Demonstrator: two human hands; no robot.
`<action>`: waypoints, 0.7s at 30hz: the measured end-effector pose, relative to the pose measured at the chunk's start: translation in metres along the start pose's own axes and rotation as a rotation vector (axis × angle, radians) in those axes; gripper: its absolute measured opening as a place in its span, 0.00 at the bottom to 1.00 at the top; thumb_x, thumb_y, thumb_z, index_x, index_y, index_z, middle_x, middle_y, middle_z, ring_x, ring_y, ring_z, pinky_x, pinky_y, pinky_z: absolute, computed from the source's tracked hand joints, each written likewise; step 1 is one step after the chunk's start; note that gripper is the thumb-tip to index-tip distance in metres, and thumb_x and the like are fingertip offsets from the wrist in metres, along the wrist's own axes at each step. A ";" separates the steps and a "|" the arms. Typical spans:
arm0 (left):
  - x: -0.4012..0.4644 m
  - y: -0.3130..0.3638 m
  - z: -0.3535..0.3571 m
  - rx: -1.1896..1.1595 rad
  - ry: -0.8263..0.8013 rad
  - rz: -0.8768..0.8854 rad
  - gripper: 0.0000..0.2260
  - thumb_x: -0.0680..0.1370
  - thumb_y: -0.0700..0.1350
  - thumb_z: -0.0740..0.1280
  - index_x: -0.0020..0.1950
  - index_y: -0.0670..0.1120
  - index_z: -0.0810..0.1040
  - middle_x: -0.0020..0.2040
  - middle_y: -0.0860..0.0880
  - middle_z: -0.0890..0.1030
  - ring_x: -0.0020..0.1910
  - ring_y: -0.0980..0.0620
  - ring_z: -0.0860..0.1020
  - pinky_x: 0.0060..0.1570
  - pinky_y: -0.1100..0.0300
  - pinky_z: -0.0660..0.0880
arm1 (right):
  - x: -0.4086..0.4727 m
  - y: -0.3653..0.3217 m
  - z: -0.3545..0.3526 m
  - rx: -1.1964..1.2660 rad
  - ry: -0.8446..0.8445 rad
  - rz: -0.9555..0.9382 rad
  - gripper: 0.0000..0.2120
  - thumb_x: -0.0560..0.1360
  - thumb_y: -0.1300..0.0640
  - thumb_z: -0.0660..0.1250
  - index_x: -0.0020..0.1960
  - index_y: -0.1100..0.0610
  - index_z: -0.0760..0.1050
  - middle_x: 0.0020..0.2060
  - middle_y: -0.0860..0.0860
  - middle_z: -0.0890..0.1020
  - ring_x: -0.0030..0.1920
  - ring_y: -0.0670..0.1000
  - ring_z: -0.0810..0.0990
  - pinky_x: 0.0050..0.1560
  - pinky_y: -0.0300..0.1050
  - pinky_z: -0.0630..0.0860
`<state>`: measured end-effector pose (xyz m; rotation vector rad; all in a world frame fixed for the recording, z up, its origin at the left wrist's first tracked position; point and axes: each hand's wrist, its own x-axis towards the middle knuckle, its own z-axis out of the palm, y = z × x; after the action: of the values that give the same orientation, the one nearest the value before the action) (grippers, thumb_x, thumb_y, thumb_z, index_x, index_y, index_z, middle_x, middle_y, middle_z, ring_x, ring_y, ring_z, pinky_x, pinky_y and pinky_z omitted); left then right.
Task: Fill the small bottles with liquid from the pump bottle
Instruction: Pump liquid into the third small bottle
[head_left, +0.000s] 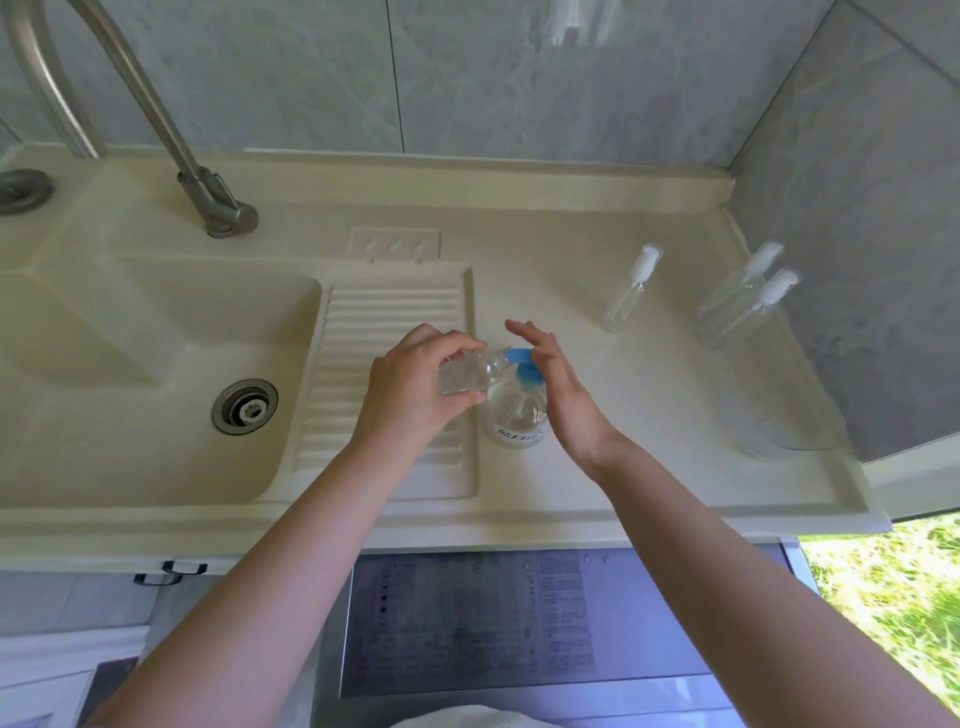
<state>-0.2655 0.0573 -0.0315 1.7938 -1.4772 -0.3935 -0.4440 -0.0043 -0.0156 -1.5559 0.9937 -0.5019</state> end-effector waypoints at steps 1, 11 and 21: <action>-0.001 0.000 0.001 0.002 -0.004 0.000 0.24 0.61 0.48 0.80 0.55 0.60 0.80 0.47 0.57 0.76 0.47 0.60 0.78 0.52 0.49 0.77 | 0.000 -0.001 0.001 0.000 -0.001 0.008 0.23 0.79 0.41 0.46 0.72 0.34 0.65 0.79 0.41 0.56 0.79 0.44 0.45 0.78 0.59 0.42; 0.000 0.002 -0.001 -0.024 0.009 -0.006 0.24 0.62 0.48 0.81 0.55 0.59 0.81 0.46 0.57 0.76 0.46 0.58 0.79 0.53 0.50 0.77 | -0.002 -0.009 -0.008 0.034 0.008 0.084 0.29 0.74 0.38 0.53 0.75 0.35 0.60 0.80 0.44 0.51 0.79 0.44 0.41 0.78 0.59 0.38; -0.002 0.003 0.001 -0.002 -0.002 -0.002 0.24 0.61 0.47 0.81 0.55 0.60 0.80 0.46 0.58 0.75 0.46 0.63 0.77 0.53 0.48 0.77 | -0.006 -0.006 -0.009 -0.080 -0.013 0.097 0.23 0.84 0.44 0.49 0.79 0.37 0.53 0.80 0.42 0.43 0.78 0.44 0.36 0.77 0.54 0.33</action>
<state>-0.2688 0.0588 -0.0299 1.7940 -1.4765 -0.3973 -0.4526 -0.0050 -0.0061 -1.5717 1.0852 -0.3877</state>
